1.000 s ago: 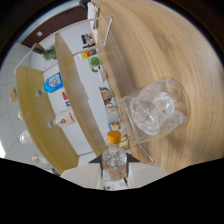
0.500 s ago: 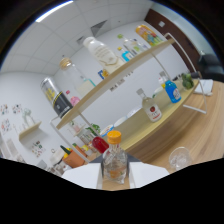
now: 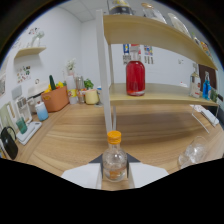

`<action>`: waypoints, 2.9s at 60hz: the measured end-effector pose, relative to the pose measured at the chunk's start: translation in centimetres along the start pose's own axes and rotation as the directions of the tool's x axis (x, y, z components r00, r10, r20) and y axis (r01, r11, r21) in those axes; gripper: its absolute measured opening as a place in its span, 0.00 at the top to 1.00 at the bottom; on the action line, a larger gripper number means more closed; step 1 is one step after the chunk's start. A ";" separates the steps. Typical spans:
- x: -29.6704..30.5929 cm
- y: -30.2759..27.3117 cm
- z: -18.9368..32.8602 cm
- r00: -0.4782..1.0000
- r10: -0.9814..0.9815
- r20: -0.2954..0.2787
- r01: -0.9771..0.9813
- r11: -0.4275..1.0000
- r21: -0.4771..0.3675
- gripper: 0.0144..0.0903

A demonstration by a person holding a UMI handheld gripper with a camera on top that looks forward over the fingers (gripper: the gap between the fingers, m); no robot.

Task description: Make me a cup of Mount Fuji.

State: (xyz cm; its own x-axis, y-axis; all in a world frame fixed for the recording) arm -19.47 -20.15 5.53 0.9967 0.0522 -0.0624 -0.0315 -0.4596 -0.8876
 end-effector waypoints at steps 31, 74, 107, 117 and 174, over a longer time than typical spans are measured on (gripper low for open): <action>-0.1 4.3 0.6 1.000 -0.019 -0.015 0.017 0.992 -0.126 0.70; 7.6 -5.0 -12.6 0.996 -0.074 0.052 0.069 0.992 0.105 0.05; 27.4 -13.0 -9.9 0.996 0.036 -0.080 -0.021 0.983 0.182 0.06; 30.1 -16.4 -6.2 0.997 0.019 -0.070 -0.004 0.980 0.199 0.07; 30.2 -10.6 -6.8 0.999 0.030 -0.026 -0.027 0.995 0.093 0.72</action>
State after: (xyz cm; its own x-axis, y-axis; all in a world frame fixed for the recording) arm 11.49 -19.70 16.18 0.9969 0.0151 -0.0770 -0.0656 -0.3768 -0.9240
